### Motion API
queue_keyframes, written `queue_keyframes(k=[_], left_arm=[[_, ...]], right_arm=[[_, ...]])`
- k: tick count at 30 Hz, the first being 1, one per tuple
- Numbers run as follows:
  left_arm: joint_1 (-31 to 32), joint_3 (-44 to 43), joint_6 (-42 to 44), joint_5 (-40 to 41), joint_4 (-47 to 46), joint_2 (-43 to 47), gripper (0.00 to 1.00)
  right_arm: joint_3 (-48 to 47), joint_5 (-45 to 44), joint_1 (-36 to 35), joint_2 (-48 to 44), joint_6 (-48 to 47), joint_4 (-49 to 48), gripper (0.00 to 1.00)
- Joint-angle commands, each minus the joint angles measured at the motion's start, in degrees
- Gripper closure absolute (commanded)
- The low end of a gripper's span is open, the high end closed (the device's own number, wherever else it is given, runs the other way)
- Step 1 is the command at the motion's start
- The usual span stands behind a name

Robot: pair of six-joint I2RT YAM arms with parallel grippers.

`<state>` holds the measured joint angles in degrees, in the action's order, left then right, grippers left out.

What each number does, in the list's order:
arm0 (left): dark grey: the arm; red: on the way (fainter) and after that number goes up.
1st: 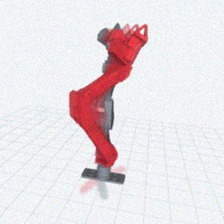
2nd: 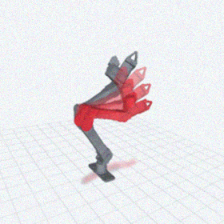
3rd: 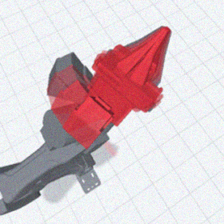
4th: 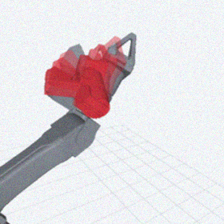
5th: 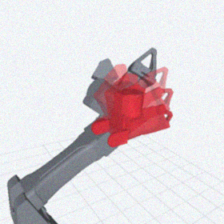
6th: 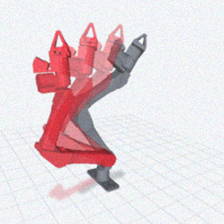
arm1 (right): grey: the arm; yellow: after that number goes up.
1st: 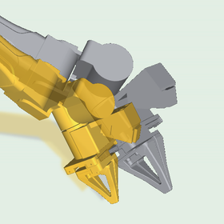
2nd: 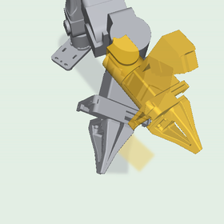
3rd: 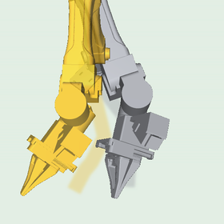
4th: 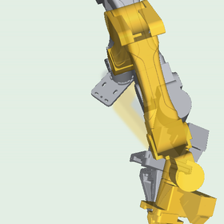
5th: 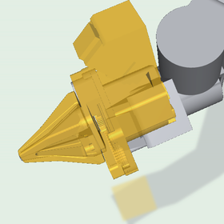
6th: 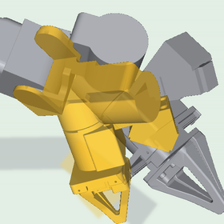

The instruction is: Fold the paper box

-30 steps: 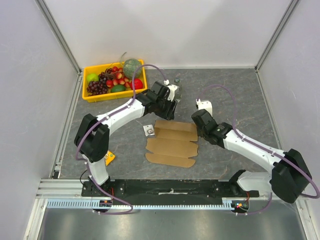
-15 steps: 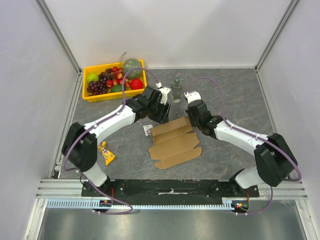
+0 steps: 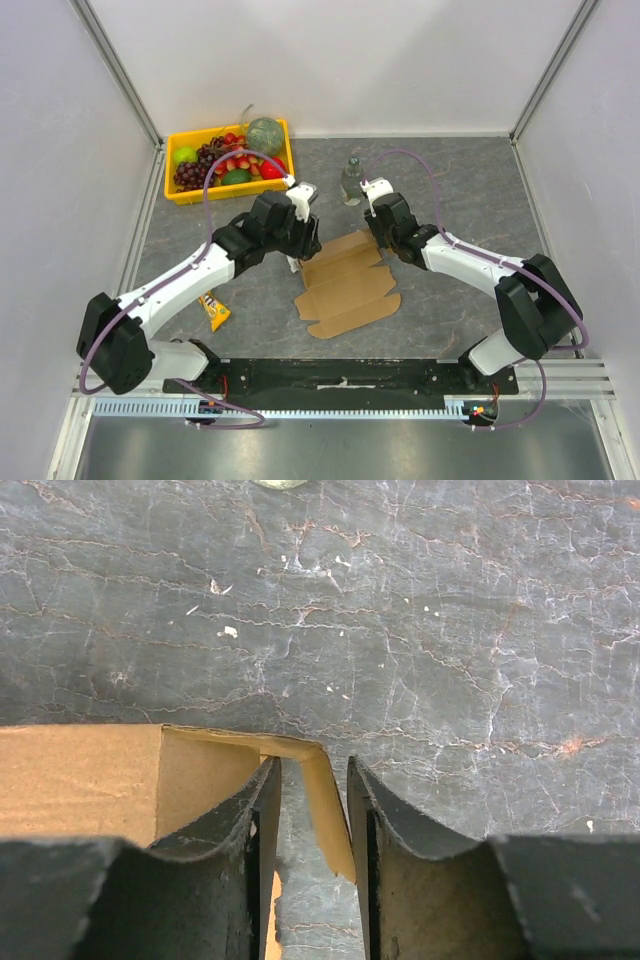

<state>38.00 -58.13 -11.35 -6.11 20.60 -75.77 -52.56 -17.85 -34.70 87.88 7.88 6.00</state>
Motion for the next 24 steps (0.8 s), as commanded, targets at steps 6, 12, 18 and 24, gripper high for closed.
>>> queue_keyframes(k=[6, 12, 18, 24], left_arm=[[-0.1, 4.7, -4.3, 4.6, -3.5, 3.9, 0.55], [-0.1, 5.0, -4.6, 4.5, -4.0, 2.6, 0.62], [0.0, 6.3, -5.4, 3.5, -4.3, 3.3, 0.69], [0.4, 7.3, -5.7, 2.3, -4.8, 3.2, 0.75]], right_arm=[[-2.2, 2.9, 0.2, -1.7, 2.0, -2.0, 0.56], [-0.2, 2.2, 0.2, -7.3, 3.3, -1.6, 0.6], [3.1, 2.6, 0.4, -11.9, 7.2, -0.2, 0.75], [6.2, 4.0, 0.7, -14.7, 12.7, 0.1, 0.86]])
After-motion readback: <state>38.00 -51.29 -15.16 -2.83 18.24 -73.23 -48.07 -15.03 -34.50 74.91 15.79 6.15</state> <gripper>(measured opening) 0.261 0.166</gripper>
